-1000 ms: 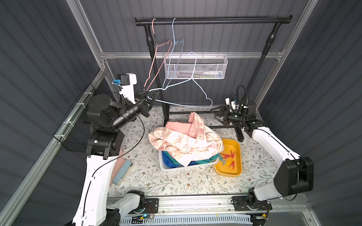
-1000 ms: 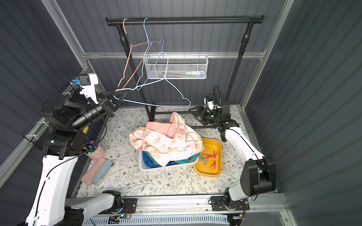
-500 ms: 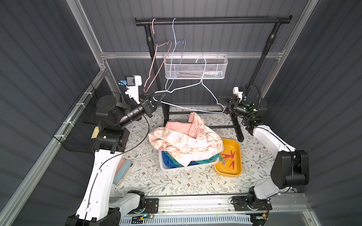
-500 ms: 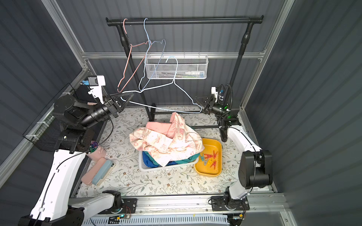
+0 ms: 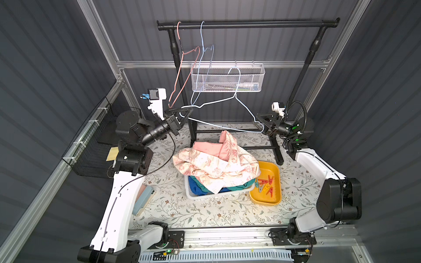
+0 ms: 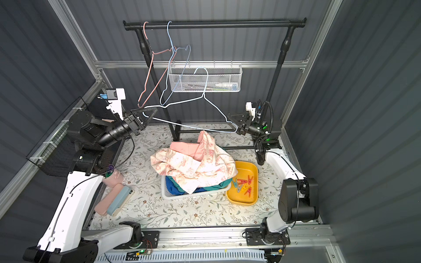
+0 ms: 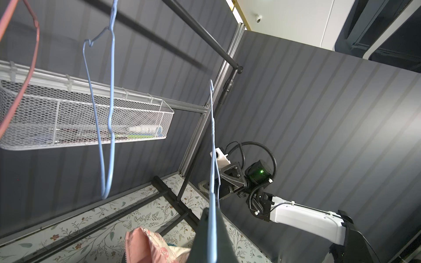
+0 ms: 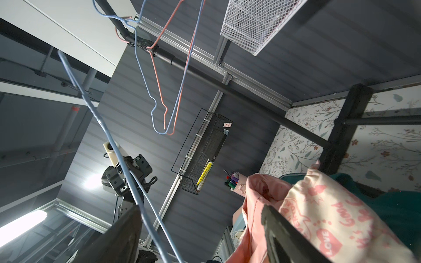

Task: Remove the clothespins securing jackets to the hanger
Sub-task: Place the hanger at the clothesline.

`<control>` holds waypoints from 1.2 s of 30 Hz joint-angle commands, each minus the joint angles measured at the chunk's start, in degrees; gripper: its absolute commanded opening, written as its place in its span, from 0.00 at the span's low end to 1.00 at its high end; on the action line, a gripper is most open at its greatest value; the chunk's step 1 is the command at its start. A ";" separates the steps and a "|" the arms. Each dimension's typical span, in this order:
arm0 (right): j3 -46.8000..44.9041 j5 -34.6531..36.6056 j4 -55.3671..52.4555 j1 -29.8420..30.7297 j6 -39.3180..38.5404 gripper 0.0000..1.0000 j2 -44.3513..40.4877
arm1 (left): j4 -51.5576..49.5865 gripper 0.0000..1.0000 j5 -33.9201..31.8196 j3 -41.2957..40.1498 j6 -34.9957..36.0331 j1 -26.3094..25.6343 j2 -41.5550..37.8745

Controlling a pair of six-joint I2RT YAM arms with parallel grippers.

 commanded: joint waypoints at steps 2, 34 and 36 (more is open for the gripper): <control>-0.24 -1.03 7.63 -0.56 4.83 0.87 -0.86 | 2.01 0.00 -0.15 -1.15 -0.21 0.27 -0.11; -1.12 -2.60 -11.23 0.24 -8.85 0.04 -6.64 | 5.68 0.02 0.78 -5.29 -1.02 1.98 3.11; -1.09 -2.78 -11.45 0.20 -8.73 0.00 -7.13 | 5.97 0.14 1.11 -5.23 -0.75 2.08 3.36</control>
